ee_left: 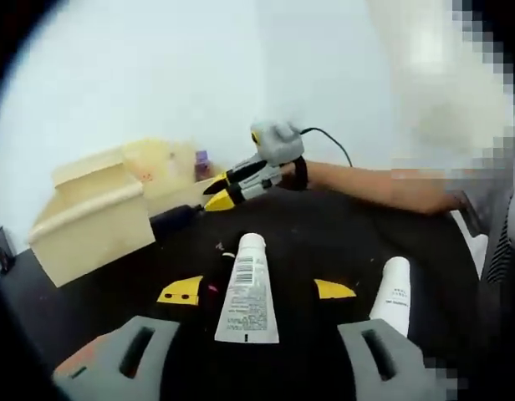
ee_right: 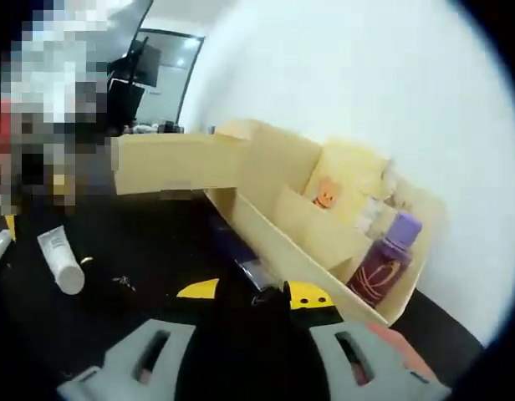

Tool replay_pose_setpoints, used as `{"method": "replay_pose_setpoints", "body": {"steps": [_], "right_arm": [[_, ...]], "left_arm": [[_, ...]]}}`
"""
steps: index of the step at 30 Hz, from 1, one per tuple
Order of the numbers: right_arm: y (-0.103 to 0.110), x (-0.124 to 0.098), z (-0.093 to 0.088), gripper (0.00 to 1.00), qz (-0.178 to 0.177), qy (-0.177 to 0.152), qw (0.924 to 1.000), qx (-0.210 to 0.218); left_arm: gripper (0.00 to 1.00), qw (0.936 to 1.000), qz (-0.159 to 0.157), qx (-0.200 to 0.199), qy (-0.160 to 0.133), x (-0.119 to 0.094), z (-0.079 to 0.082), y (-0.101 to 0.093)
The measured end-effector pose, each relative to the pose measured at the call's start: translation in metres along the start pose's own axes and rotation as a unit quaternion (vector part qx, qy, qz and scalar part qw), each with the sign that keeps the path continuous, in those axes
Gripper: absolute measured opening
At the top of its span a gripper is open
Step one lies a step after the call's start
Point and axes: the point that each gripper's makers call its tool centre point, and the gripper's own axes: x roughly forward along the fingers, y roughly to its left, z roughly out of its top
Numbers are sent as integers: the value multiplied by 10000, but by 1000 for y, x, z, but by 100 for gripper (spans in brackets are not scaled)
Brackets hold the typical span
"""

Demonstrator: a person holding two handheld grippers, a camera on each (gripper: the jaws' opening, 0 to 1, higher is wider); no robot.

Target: Open the drawer, pick up the cosmetic bottles from the table one by one, place them into the drawer, release the gripper, close the drawer, and move the gripper away

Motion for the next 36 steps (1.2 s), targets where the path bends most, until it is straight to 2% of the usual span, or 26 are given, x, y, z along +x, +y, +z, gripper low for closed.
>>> {"method": "replay_pose_setpoints", "body": {"steps": [3, 8, 10, 12, 14, 15, 18, 20, 23, 24, 28, 33, 36], "right_arm": [[2, 7, -5, 26, -27, 52, 9999, -99], [2, 8, -6, 26, -31, 12, 10000, -28], [13, 5, -5, 25, 356, -5, 9989, 320], [16, 1, 0, 20, 551, -105, 9967, 590], [12, -1, 4, 19, 474, -187, 9968, 620], [3, 1, 6, 19, 196, -233, 9973, 665], [0, 7, 5, 25, 59, -272, 9979, 591], [6, 14, 1, 29, 128, -229, 9984, 500], [18, 26, -10, 31, 201, 13, 9997, 142], [18, 28, -4, 30, 144, -179, 9995, 219], [13, 25, -5, 19, 231, -106, 9991, 352], [15, 24, -1, 17, 312, -79, 9991, 278], [13, 14, 3, 16, 553, 178, 9982, 174]], "left_arm": [[48, 9999, -45, 4, -115, 1, -1, 1], [47, 9993, -152, -163, -286, 0, -2, 2], [47, 9991, -209, -249, -277, -2, -5, 2], [47, 9992, -210, -226, -254, -4, -7, 0], [47, 9985, -272, -324, -348, -5, -4, -2], [47, 9983, -292, -358, -367, -6, -3, -2], [47, 9979, -308, -402, -395, -5, -2, -4], [47, 9977, -344, -423, -399, -4, -3, -6], [47, 9976, -371, -418, -416, -2, -2, -9], [47, 9974, -376, -426, -432, -2, -2, -8], [46, 9969, -409, -438, -505, -3, 1, -8], [46, 9968, -378, -454, -541, -4, 1, -1], [46, 9966, -367, -480, -554, -4, 2, 2]]}}
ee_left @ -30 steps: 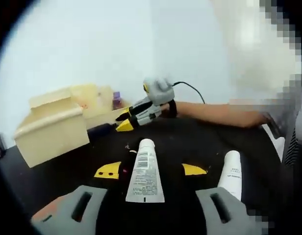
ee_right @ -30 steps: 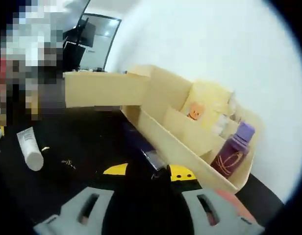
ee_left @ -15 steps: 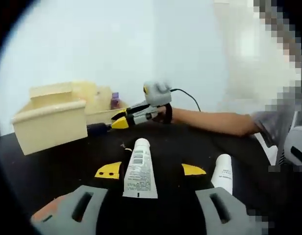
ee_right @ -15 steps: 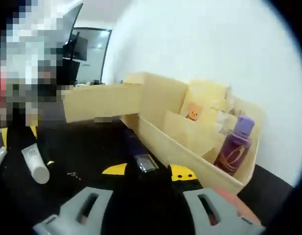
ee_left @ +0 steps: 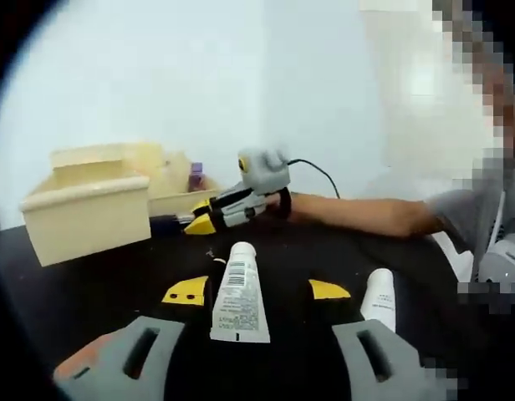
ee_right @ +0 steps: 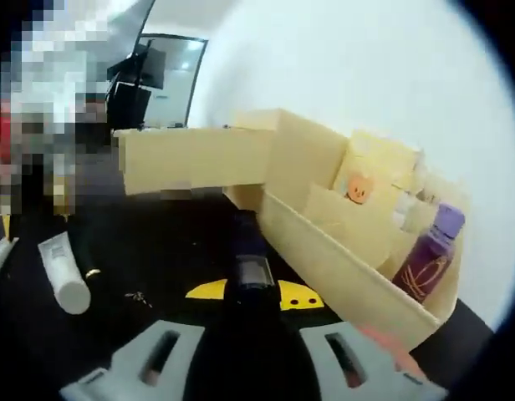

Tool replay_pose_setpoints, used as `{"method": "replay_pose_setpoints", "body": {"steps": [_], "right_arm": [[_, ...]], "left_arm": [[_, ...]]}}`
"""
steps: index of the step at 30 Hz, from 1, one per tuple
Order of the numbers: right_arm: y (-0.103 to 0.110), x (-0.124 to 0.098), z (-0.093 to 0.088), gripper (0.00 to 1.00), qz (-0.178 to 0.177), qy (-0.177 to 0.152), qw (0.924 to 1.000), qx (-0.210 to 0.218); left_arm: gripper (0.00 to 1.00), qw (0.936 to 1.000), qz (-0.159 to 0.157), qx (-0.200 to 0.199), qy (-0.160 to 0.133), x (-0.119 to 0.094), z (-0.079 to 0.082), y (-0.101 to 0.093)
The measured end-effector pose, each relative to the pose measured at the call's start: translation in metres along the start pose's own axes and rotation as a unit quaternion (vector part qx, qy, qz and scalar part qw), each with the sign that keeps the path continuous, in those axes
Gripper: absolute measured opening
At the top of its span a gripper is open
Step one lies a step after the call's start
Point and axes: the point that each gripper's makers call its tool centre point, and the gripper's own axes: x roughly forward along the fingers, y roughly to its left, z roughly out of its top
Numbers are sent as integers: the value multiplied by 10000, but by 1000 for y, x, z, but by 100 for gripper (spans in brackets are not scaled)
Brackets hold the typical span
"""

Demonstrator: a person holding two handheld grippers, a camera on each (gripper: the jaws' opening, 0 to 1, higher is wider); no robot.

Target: Open the drawer, pick up the cosmetic bottles from the table one by one, place them into the drawer, release the gripper, close the drawer, and move the gripper away

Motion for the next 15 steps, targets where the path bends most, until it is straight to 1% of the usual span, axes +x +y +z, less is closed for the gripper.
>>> {"method": "replay_pose_setpoints", "body": {"steps": [1, 2, 3, 4, 5, 6, 7, 8, 9, 10, 11, 12, 13, 15], "right_arm": [[-6, -6, 0, 16, 15, 204, 9997, -151], [-7, -12, 2, 16, 114, 248, 9992, -290], [-2, -18, -1, 16, 273, 408, 9985, -222], [-1, -24, -4, 16, 434, 572, 9971, -247], [3, -29, -6, 16, 560, 634, 9962, -183], [5, -35, -8, 16, 698, 658, 9952, -210], [11, -42, -13, 16, 914, 785, 9927, -92], [13, -50, -20, 16, 1052, 931, 9898, -229], [17, -53, -24, 16, 1096, 981, 9890, -181], [20, -56, -30, 16, 1207, 1108, 9864, -105], [20, -55, -33, 16, 1212, 1136, 9858, -232], [22, -53, -39, 16, 1245, 1243, 9840, -266], [23, -51, -45, 16, 1219, 1367, 9822, -424], [21, -47, -38, 17, 1154, 1210, 9852, -373]], "left_arm": [[46, 10000, -3, 5, 1, 0, 0, 0], [46, 10000, -3, 11, 2, 0, 0, 1], [46, 10000, -7, 11, -7, 0, 1, 1], [46, 10000, -6, 10, -19, 0, 1, 2], [46, 10000, -2, 8, -23, 0, 2, 3], [46, 10000, 5, 3, -28, 0, 2, 3], [46, 10000, 9, -2, -32, 0, 2, 4], [46, 10000, 15, -3, -27, 0, 2, 4], [46, 10000, 34, -5, -5, 1, 1, 4], [45, 10000, 52, 13, 28, 2, 0, 5], [45, 10000, 50, 19, 34, 2, -1, 6], [45, 10000, 48, 10, 44, 3, -1, 6], [45, 10000, 52, 15, 61, 4, -2, 6], [45, 10000, 57, 8, 80, 5, -3, 8]]}}
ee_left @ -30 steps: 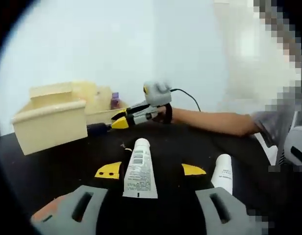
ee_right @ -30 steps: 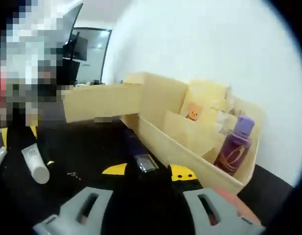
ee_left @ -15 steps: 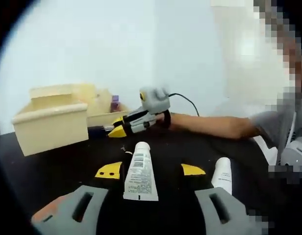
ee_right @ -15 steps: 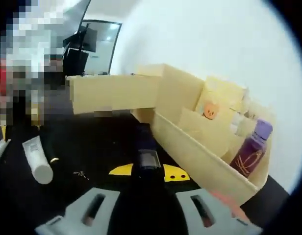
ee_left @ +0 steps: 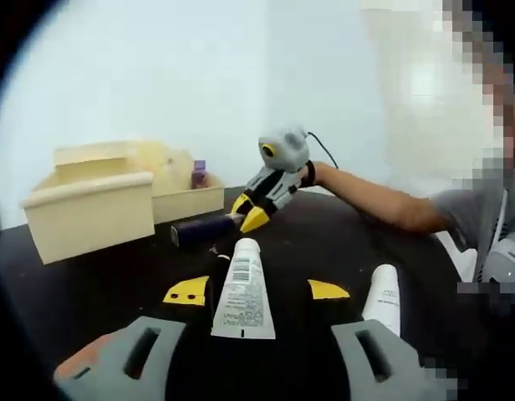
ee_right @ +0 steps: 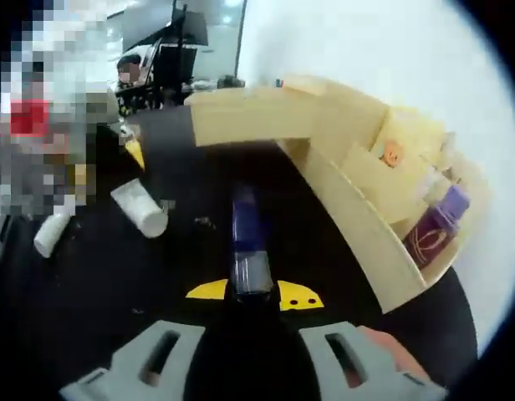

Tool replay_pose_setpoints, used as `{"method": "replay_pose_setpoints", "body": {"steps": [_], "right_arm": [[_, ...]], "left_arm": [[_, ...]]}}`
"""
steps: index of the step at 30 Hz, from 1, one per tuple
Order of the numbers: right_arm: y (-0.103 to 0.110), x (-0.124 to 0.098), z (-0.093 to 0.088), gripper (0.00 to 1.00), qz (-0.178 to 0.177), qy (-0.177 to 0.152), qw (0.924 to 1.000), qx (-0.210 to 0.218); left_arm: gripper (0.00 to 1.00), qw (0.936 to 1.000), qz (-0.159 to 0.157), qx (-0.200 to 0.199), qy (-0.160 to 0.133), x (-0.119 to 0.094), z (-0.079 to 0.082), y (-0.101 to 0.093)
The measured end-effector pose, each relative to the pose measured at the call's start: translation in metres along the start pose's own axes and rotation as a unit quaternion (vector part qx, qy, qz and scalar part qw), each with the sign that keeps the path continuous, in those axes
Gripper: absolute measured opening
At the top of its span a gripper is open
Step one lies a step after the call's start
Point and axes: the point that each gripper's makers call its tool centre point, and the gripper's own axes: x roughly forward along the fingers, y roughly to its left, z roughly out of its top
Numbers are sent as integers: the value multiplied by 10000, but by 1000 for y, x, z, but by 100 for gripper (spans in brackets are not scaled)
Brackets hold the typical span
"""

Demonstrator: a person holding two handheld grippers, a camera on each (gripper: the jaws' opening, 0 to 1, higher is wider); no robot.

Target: Open the drawer, pick up the cosmetic bottles from the table one by one, place them into the drawer, release the gripper, close the drawer, and move the gripper away

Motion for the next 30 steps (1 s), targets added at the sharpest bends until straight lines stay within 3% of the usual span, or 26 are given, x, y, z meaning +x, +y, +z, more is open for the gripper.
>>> {"method": "replay_pose_setpoints", "body": {"steps": [3, 5, 8, 11, 13, 17, 21, 23, 25, 28, 30], "right_arm": [[-7, 4, 8, 26, -158, -191, 9996, 95], [1, 10, 9, 29, -64, -217, 9997, 85], [4, 15, 14, 23, -2, -422, 9990, 143], [13, 16, 11, 18, 20, -304, 9995, -98], [9, 12, 13, 18, -338, -42, 9978, -571], [10, 2, 25, 17, -817, 463, 9853, -1426], [16, -6, 38, 17, -1264, 1084, 9589, -2297], [24, -10, 43, 17, -1272, 1282, 9536, -2409], [31, -15, 47, 17, -1297, 1328, 9541, -2352], [37, -26, 59, 17, -1228, 1090, 9655, -2021], [38, -37, 67, 17, -1194, 1040, 9669, -2003]], "left_arm": [[44, 10000, 35, -50, 24, 1, -2, 4], [44, 10000, 18, -89, -32, -2, 0, 3], [44, 9999, -4, -119, -82, -3, 1, 2], [43, 9999, 19, -104, -59, -4, 0, 2], [43, 9999, 21, -88, -51, -5, -1, 3], [43, 9999, 10, -84, -75, -6, 0, 1], [42, 10000, 48, -25, -65, -6, 0, 2], [40, 9999, 133, 58, -28, -7, -1, 4], [39, 9998, 182, 66, -79, -8, 0, 6], [39, 9996, 173, -14, -220, -11, 6, 7], [39, 9995, 212, -16, -227, -11, 6, 8]]}}
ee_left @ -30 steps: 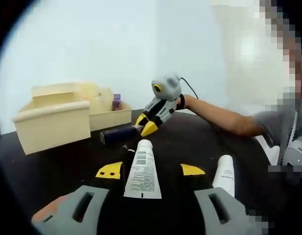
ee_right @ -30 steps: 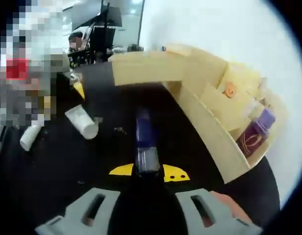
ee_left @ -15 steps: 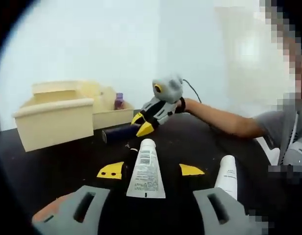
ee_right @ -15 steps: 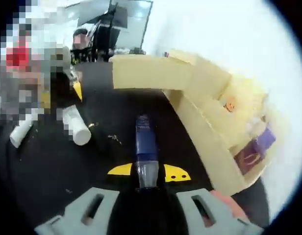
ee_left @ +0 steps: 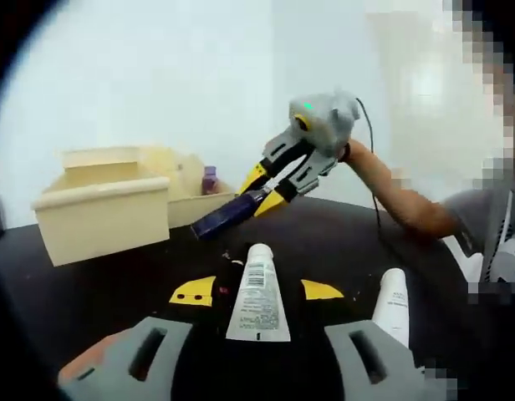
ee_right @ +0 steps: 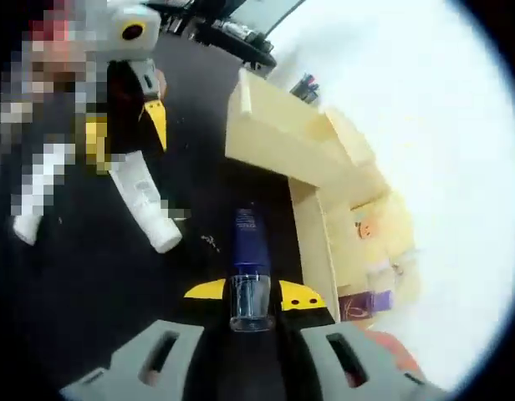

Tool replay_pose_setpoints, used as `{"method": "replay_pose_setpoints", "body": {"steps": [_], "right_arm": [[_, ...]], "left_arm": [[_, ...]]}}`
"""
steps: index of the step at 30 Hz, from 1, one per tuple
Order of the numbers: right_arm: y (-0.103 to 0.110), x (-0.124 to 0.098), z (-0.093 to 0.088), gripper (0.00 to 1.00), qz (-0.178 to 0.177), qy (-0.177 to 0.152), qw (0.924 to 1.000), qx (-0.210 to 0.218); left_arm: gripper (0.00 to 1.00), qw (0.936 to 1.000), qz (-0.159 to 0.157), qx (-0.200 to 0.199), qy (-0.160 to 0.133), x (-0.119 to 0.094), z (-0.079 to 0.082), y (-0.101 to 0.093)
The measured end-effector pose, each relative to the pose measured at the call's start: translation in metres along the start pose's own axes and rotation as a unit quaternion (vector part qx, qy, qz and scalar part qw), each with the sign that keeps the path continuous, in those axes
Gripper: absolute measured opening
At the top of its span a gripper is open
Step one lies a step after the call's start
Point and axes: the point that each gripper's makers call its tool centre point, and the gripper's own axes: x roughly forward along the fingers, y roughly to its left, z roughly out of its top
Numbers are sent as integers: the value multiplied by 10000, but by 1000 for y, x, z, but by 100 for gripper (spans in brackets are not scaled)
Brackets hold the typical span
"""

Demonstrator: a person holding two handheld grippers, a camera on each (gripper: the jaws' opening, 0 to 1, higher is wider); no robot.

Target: Open the drawer, pick up the cosmetic bottles from the table one by one, place them into the drawer, release the gripper, close the drawer, and move the gripper away

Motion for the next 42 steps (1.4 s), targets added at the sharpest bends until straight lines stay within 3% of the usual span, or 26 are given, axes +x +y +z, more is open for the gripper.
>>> {"method": "replay_pose_setpoints", "body": {"steps": [4, 7, 9, 14, 16, 19, 23, 27, 31, 35, 38, 42], "right_arm": [[-4, -19, 11, 17, -161, -105, 9988, -450], [5, -28, 24, 17, -72, -269, 9977, -615], [13, -32, 32, 17, 34, -370, 9971, -666], [35, -35, 44, 17, 363, -282, 9967, -669], [41, -39, 42, 17, 355, -134, 9957, -844], [45, -46, 46, 17, 323, -105, 9947, -974], [53, -63, 58, 17, 258, -259, 9923, -1185], [63, -78, 66, 17, 310, -368, 9906, -1279], [80, -87, 72, 17, 521, -474, 9861, -1502], [92, -93, 75, 17, 635, -488, 9839, -1599], [99, -96, 77, 17, 782, -520, 9819, -1643], [107, -97, 81, 17, 823, -556, 9796, -1748]], "left_arm": [[39, 9997, 76, 217, 40, 0, 0, -1], [39, 9979, 228, 582, -150, -2, 8, 1], [39, 9976, 263, 602, -211, -4, 12, 1], [39, 9961, 328, 697, -422, -9, 24, -2], [39, 9936, 304, 992, -446, -8, 29, -10], [39, 9928, 169, 1094, -467, -3, 34, -25], [41, 9871, 206, 1556, -315, 8, 40, -36], [47, 9855, 170, 1650, -351, 21, 51, -45], [47, 9775, 21, 2105, -153, 28, 51, -54], [43, 9745, -562, 2171, -52, 26, 49, -80], [33, 9720, -453, 2304, 38, 21, 51, -76], [31, 9695, -548, 2386, 137, 17, 53, -80]]}}
